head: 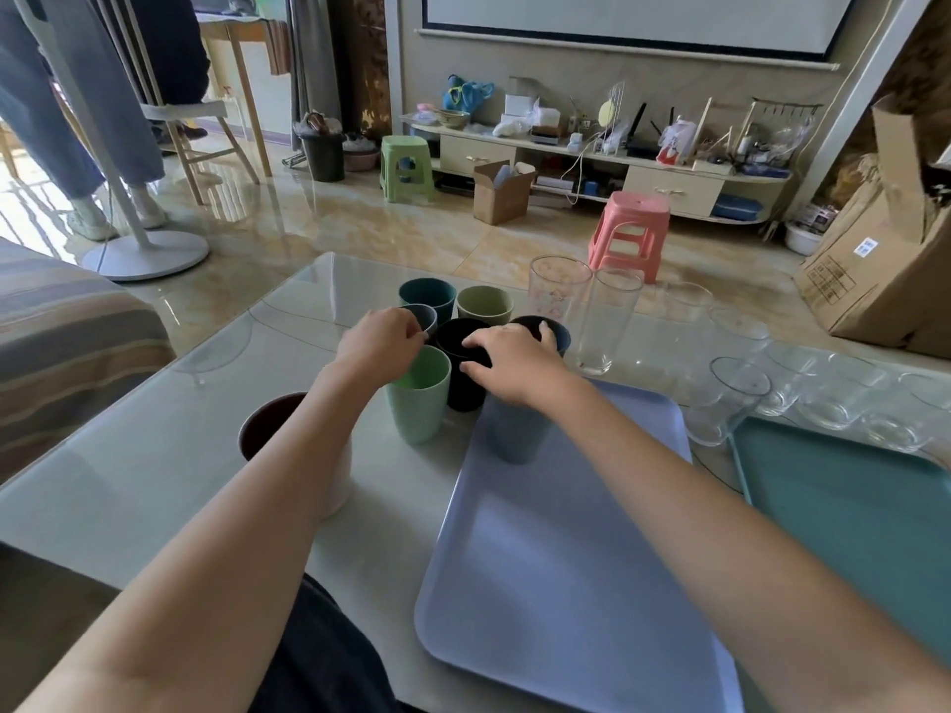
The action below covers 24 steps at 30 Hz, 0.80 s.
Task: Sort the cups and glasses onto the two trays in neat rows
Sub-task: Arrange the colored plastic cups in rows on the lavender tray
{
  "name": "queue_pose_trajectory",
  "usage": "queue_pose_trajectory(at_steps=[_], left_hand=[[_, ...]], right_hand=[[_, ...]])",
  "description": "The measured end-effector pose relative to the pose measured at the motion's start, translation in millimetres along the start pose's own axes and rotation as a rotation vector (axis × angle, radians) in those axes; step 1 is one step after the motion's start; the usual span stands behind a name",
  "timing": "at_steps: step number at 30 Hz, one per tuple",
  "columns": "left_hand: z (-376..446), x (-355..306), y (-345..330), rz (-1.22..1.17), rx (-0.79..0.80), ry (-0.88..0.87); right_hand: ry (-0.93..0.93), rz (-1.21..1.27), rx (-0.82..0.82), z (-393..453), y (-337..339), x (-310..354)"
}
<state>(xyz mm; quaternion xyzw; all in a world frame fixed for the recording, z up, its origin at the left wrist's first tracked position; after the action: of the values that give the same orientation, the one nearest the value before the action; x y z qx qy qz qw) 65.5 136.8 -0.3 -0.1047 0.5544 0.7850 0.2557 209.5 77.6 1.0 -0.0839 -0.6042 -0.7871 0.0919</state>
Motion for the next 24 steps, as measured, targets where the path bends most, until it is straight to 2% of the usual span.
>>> queue_pose_trajectory(at_steps=[3, 8, 13, 18, 24], left_hand=[[4, -4, -2, 0.007, 0.017, -0.027], [9, 1, -7, 0.031, 0.016, -0.002], [10, 5, -7, -0.037, -0.015, 0.026], [11, 10, 1, -0.026, -0.098, 0.036], [17, -1, 30, -0.121, -0.307, 0.031]], right_hand=[[0.047, -0.164, 0.014, 10, -13, 8], [0.038, -0.182, -0.116, 18, -24, 12], [0.028, -0.089, -0.164, 20, -21, 9], [-0.008, 0.060, -0.289, 10, -8, 5], [0.003, 0.176, -0.481, -8, 20, -1]])
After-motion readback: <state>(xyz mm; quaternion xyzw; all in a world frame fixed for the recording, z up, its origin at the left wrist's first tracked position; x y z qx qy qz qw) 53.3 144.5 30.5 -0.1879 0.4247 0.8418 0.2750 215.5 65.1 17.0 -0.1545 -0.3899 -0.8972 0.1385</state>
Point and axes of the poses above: each hand's wrist, its own z-axis towards the middle knuckle, its own y-axis out of the back of the hand, x = y × z, the point moved 5 cm from there along z, towards the middle knuckle, and after that the axes turned 15 degrees about -x, right-handed, at the moved point
